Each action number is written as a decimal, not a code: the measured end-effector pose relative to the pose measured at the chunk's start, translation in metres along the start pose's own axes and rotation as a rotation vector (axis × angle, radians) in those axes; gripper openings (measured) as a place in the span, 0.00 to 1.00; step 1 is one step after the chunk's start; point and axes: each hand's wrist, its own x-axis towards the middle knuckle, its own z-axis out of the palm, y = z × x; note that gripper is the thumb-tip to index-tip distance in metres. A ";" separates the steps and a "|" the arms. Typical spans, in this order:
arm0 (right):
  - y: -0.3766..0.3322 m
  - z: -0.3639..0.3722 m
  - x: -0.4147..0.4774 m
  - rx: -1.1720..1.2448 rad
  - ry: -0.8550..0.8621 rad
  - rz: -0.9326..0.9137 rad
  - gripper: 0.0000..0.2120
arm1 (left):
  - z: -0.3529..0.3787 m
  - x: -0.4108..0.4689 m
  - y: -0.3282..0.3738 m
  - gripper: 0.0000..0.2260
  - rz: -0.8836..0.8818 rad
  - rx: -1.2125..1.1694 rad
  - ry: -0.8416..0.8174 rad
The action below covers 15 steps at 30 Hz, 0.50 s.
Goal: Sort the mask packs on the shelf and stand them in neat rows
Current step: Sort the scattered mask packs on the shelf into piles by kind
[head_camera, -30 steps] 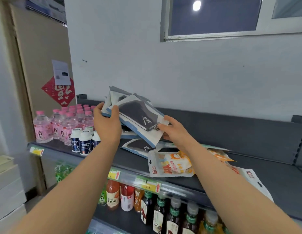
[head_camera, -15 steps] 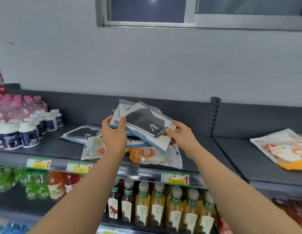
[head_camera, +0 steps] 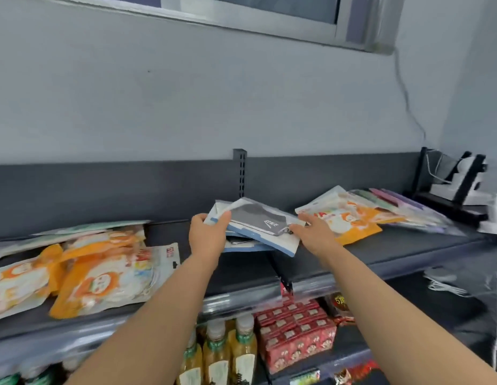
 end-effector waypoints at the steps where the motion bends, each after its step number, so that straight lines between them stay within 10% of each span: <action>1: 0.006 -0.006 0.008 -0.026 0.013 0.037 0.23 | 0.012 0.005 -0.003 0.22 -0.032 0.032 -0.044; 15: 0.046 -0.046 0.101 -0.124 0.048 0.163 0.21 | 0.116 0.066 -0.028 0.20 -0.123 0.352 -0.274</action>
